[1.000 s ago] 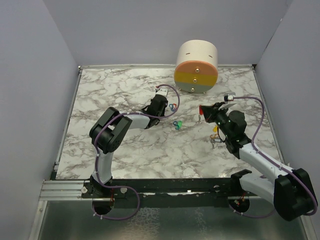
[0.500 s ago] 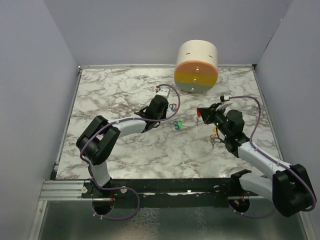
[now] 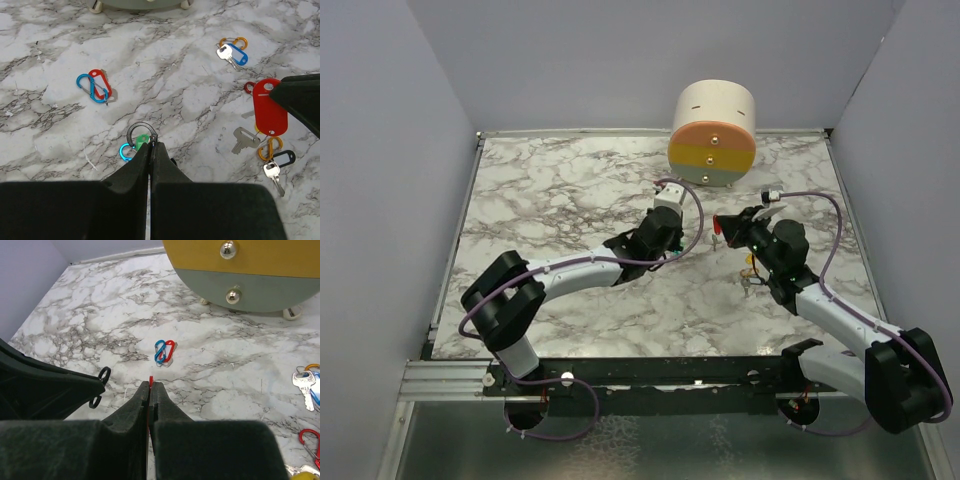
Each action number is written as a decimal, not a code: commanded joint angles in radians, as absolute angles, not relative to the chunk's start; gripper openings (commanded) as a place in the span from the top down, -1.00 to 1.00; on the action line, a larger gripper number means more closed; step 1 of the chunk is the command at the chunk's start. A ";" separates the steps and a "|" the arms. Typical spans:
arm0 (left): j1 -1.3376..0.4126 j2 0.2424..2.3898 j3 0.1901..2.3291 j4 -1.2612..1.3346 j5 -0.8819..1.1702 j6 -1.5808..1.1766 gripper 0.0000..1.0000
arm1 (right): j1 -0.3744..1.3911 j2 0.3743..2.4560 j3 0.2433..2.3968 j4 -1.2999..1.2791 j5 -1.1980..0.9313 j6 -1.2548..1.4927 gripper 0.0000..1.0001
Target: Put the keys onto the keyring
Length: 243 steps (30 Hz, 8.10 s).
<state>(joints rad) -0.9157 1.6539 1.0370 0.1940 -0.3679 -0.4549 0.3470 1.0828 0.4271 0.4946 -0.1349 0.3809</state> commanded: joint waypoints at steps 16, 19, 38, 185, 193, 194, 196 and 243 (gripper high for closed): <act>-1.028 1.761 1.106 0.285 -0.587 -0.517 1.00 | 0.371 1.135 0.450 0.533 0.029 0.522 0.98; -1.037 1.770 1.111 0.294 -0.595 -0.518 1.00 | 0.382 1.149 0.454 0.532 0.057 0.535 0.98; -1.060 1.785 1.101 0.350 -0.626 -0.521 1.00 | 0.480 1.232 0.507 0.500 0.206 0.590 0.98; -1.035 1.804 1.106 0.419 -0.664 -0.486 1.00 | 0.535 1.196 0.514 0.470 0.184 0.591 0.98; -1.025 1.802 1.110 0.419 -0.662 -0.488 1.00 | 0.540 1.184 0.515 0.465 0.184 0.590 0.99; -1.025 1.800 1.110 0.419 -0.663 -0.488 1.00 | 0.540 1.184 0.515 0.465 0.183 0.588 0.98; -1.022 1.800 1.109 0.419 -0.661 -0.489 1.00 | 0.541 1.185 0.516 0.464 0.183 0.588 0.98; -0.930 1.472 0.873 0.367 -0.748 -0.551 -0.98 | 0.548 1.200 0.525 0.463 0.195 0.579 0.99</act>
<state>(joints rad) -0.9451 1.5505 0.9005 0.3912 -0.6941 -0.5476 0.5381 1.2030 0.4900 0.4648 0.1955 0.5915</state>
